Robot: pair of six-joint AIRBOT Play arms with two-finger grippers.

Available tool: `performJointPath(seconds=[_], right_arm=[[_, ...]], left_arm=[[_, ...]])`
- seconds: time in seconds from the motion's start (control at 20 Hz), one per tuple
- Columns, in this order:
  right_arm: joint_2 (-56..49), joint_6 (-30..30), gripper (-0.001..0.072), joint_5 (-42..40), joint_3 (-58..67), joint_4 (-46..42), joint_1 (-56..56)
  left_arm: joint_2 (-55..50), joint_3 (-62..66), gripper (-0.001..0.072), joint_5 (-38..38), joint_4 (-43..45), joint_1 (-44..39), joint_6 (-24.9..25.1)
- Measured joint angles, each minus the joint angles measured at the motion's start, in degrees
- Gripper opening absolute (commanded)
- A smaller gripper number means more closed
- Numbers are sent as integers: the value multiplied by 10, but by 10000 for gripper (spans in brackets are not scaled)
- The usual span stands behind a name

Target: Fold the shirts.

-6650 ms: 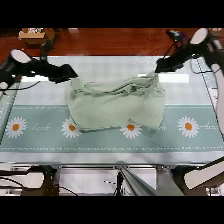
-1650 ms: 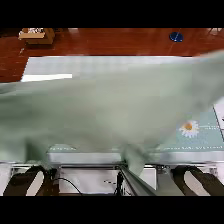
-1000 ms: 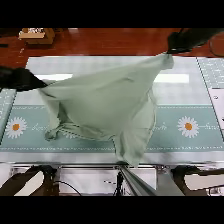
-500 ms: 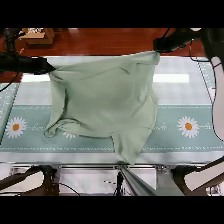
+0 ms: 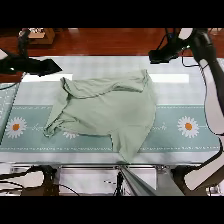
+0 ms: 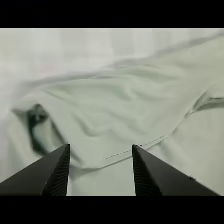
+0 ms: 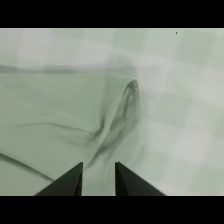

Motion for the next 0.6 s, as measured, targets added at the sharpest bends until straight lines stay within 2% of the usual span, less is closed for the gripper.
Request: performJointPath(seconds=[0.15,0.25,0.45,0.6], right_arm=[[38,-19,307,55,-6,-66,-37],[56,-15,308,84,-24,-73,-78],[99,-17,308,104,-144,-8,-169],[144,-38,308,63,-269,53,-219]], left_arm=[[3,54,473,-99,51,56,-19],[22,49,473,-153,86,108,-43],[109,-94,474,-204,116,195,-58],[181,-236,496,-203,122,223,-41]])
